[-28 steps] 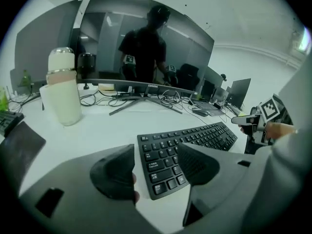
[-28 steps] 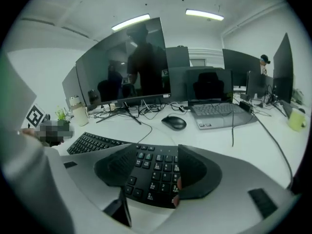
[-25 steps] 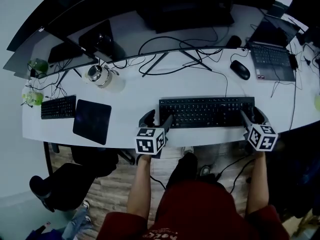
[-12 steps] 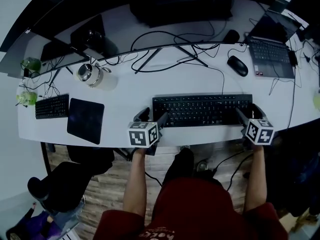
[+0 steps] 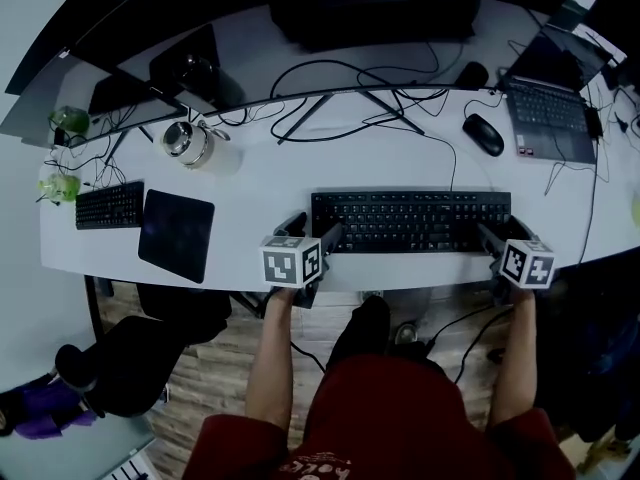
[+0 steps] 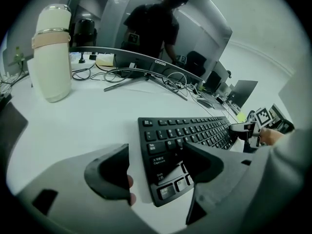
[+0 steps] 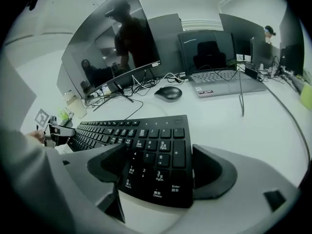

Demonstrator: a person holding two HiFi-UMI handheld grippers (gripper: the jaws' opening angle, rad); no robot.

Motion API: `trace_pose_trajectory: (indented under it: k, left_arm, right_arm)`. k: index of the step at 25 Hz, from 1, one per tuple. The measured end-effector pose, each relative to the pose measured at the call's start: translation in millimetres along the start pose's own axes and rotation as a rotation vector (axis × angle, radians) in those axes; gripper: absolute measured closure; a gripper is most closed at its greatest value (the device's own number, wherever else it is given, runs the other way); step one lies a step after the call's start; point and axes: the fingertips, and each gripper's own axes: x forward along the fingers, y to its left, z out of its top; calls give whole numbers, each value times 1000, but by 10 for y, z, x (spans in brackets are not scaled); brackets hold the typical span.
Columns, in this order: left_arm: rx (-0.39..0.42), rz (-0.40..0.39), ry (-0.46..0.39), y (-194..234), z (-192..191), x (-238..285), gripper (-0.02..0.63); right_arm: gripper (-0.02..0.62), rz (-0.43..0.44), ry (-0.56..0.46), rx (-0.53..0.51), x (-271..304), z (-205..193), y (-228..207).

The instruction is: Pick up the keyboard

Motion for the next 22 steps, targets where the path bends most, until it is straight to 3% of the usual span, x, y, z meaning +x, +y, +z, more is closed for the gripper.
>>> trace_pose_trajectory:
  k: [5, 22]
  left_arm:
    - [47, -7, 34, -111, -47, 22, 281]
    - [34, 57, -48, -107, -119, -281, 284]
  right_arm:
    - [210, 2, 6, -6, 18, 7, 11]
    - [210, 35, -36, -43, -71, -5, 174]
